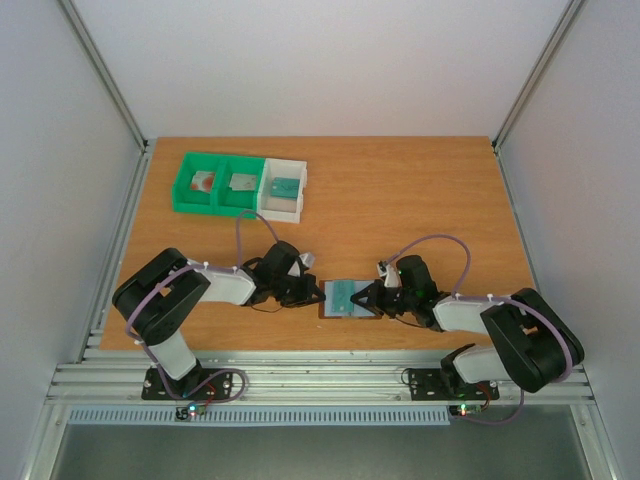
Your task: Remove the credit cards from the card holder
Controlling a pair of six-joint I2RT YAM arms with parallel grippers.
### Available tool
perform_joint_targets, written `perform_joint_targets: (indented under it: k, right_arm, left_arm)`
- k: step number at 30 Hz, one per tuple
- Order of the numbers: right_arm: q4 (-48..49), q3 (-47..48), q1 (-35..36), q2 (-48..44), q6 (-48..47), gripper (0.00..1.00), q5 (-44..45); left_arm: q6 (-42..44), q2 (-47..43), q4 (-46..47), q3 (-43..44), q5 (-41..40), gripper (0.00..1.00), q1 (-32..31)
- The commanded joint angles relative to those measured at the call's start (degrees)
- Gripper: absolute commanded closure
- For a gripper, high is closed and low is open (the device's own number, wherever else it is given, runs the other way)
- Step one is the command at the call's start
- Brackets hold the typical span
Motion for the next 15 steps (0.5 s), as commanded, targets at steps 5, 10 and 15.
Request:
perform_joint_targets:
  k: [5, 10, 15]
  right_arm:
    - [-10.70, 0.93, -0.49, -6.69, -4.58, 0.99, 2.83]
    - [-15.06, 2.92, -0.49, -8.49, -6.50, 0.99, 3.66]
    - [-7.97, 2.89, -0.49, -4.70, -4.39, 0.99, -1.60]
  left_arm:
    - [2.41, 2.82, -6.22, -0.08, -2.86, 1.00, -0.43]
    - [2.97, 2.96, -7.04, 0.80, -1.46, 1.00, -0.72]
    - [3.70, 2.83, -8.46, 1.61, -0.69, 1.00, -0.93]
